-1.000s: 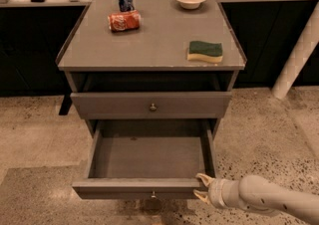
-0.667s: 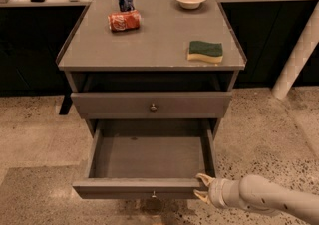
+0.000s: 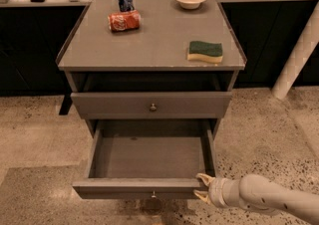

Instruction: Open middle drawer

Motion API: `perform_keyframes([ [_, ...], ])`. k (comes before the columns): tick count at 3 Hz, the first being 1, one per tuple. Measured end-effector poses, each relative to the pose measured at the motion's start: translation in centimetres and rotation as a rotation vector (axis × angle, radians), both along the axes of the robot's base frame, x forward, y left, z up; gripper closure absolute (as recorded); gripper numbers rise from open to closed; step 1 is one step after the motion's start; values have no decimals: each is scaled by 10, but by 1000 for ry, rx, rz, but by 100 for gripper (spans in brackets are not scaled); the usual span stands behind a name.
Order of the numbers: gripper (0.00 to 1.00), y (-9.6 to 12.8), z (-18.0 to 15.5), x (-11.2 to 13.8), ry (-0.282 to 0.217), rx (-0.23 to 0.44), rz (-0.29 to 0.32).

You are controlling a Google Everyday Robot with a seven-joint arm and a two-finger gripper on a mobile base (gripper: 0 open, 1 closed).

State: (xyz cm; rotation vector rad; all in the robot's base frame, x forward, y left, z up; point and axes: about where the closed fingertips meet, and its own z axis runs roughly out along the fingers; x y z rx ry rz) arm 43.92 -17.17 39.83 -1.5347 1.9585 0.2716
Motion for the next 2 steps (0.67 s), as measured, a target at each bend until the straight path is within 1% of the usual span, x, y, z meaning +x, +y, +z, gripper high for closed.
perform_keyframes([
  [1,12,0,0,0,0,0,0],
  [2,0,0,0,0,0,0,0],
])
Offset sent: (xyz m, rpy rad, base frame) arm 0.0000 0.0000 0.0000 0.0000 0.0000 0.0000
